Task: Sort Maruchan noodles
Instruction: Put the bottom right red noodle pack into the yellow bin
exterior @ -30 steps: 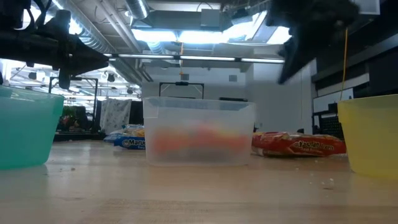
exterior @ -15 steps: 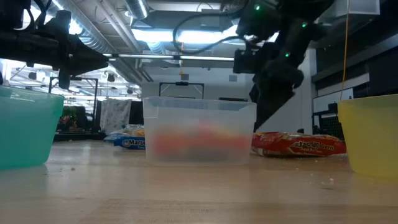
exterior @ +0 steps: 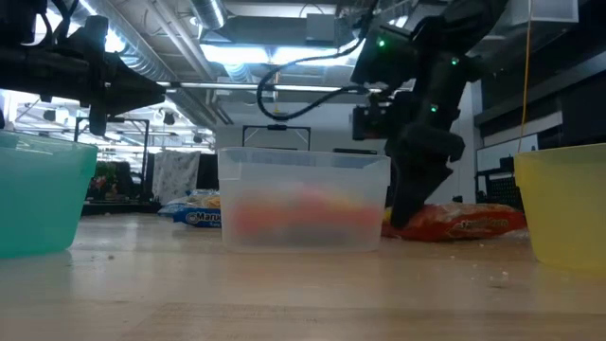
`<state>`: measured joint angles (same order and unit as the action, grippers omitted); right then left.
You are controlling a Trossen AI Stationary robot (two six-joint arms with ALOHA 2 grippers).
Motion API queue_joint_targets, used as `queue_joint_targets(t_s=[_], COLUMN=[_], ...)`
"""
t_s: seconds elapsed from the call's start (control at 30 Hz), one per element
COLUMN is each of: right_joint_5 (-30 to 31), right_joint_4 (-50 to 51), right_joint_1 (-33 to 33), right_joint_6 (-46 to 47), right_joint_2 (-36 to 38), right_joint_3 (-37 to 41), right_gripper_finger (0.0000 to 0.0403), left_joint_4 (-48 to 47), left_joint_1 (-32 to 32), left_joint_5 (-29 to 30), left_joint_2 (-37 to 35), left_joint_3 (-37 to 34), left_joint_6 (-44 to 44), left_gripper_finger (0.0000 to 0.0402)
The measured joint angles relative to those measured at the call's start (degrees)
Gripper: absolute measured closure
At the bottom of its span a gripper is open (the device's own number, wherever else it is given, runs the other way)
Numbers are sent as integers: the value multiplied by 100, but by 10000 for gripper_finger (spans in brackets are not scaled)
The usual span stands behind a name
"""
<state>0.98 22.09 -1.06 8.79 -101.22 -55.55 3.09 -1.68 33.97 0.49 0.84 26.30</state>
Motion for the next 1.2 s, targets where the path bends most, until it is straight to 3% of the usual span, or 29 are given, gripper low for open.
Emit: queue_joint_targets(t_s=[0.13, 0.47, 0.67, 0.93, 1.2], right_joint_5=[114, 98, 111, 124, 21], right_joint_4=[82, 108, 109, 159, 328], right_joint_1=[-6, 0, 0, -4, -12], right_joint_6=[44, 138, 134, 350, 913], right_joint_2=[-33, -27, -18, 245, 1061], right_joint_3=[-2, -7, -9, 9, 7], right_gripper_finger=[55, 291, 388, 402, 403], left_joint_4=[-2, -2, -2, -2, -2], left_joint_1=[1, 1, 1, 1, 1], left_joint_5=[1, 3, 3, 5, 5], left_joint_2=[0, 0, 0, 0, 0], left_joint_3=[0, 0, 0, 0, 0], left_joint_6=[0, 2, 3, 4, 4], left_gripper_finger=[335, 335, 335, 335, 335])
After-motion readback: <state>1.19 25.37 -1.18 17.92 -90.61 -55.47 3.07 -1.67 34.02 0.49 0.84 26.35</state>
